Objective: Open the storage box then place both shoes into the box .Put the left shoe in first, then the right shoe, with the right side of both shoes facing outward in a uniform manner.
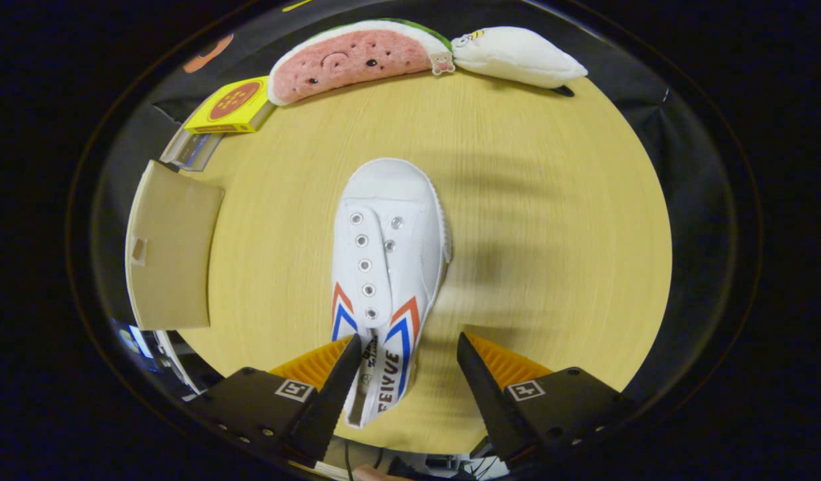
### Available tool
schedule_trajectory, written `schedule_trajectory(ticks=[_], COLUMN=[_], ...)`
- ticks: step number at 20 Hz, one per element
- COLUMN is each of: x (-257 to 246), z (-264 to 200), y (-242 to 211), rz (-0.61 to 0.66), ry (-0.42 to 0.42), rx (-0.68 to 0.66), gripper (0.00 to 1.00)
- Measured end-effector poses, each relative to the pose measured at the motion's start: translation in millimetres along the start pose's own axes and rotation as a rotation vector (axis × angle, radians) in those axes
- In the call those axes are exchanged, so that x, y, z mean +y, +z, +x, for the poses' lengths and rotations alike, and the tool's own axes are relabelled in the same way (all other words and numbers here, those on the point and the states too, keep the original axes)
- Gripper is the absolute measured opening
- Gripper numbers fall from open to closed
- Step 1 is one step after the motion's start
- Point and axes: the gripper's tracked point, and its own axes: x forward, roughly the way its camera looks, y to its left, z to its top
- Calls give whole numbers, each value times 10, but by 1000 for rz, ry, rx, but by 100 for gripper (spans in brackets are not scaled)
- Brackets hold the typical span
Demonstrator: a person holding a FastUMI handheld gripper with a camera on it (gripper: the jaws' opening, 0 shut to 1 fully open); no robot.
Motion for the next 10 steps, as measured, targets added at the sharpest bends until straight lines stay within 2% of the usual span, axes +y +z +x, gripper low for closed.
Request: schedule_trajectory(ticks=[2, 3, 5, 8, 10], x=[-164, -181, 60, 69, 54], z=[29, 107, 176, 194, 112], y=[5, 14, 19, 31, 20], rz=[12, 41, 102, 102, 95], ry=[-51, -43, 84, 83, 98], rx=[-5, 5, 19, -16, -41], gripper=[85, 83, 80, 30, 16])
